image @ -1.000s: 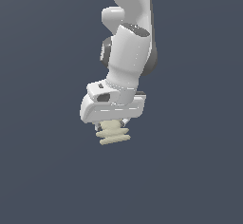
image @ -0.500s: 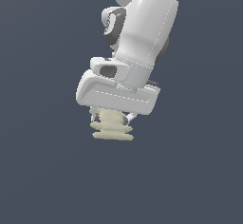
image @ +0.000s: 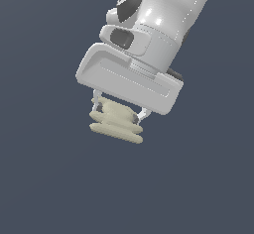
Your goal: Pick up the object and move it to a goal position.
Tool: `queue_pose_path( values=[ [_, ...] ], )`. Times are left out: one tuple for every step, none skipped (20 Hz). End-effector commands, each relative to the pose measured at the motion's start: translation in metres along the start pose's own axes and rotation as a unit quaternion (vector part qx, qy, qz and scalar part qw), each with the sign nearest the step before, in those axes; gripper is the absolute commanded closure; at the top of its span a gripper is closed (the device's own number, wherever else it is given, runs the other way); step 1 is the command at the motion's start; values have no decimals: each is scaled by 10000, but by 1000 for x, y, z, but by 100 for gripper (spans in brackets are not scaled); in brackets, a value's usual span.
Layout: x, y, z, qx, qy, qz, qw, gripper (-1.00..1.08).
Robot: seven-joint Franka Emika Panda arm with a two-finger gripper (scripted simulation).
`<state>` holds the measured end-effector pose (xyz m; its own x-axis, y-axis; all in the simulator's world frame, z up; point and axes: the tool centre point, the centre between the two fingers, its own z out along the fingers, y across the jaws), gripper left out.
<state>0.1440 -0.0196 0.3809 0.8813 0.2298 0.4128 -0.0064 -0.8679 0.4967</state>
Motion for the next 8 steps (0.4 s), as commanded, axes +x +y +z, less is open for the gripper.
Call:
queue_pose_path(
  values=[
    [6,4,-8,-97,21,94,9999,108],
    [7,5,-10,-123,28,119,9998,108],
    [9,6,-12,-145,33,139,9998,108],
    [10,7,-13,-162,36,155,9997,108],
    [11,7,-14,-175,38,167,9997,108],
    [11,8,-15,-184,39,174,9997,108],
    [12,8,-15,-187,38,175,9997,108],
    [12,8,-16,-187,38,175,9997,108]
  ],
)
